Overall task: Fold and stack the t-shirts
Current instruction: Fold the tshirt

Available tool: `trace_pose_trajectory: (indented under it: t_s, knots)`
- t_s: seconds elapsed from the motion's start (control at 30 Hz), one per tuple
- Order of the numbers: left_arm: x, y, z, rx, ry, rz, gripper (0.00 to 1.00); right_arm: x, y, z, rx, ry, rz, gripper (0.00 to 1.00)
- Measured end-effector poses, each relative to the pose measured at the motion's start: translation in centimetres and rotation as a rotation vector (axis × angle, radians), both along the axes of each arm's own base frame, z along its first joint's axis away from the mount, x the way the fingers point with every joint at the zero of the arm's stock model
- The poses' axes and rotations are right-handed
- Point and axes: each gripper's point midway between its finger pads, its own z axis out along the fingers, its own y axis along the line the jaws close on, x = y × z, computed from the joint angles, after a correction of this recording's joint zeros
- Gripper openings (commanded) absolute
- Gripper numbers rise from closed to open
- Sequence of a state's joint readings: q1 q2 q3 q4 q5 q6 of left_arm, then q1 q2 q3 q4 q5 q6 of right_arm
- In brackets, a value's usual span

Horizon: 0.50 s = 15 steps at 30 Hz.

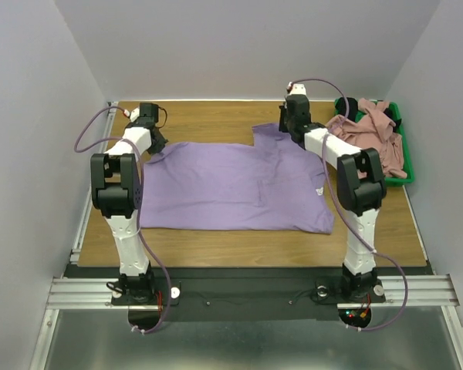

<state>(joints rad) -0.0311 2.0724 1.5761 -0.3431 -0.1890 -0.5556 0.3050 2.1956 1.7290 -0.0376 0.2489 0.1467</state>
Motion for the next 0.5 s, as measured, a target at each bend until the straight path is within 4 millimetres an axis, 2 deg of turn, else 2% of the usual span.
trace_pose_trajectory:
  t_s: [0.07, 0.2, 0.23, 0.5]
  knots:
    - [-0.3, 0.0, 0.4, -0.001, -0.012, -0.003, 0.00, -1.6, -0.1, 0.9, 0.014, -0.017, 0.006, 0.00]
    - [-1.1, 0.0, 0.9, -0.002, -0.028, -0.007, 0.00, -5.9, -0.9, 1.8, 0.044, -0.021, 0.022, 0.00]
    - [-1.5, 0.0, 1.0, -0.002, -0.029, -0.007, 0.00, -6.4, -0.9, 2.0, 0.050, -0.024, 0.025, 0.00]
    - [-3.3, 0.5, 1.5, 0.022, -0.035, 0.000, 0.00, -12.1, -1.7, 1.3, 0.094, -0.001, 0.039, 0.01]
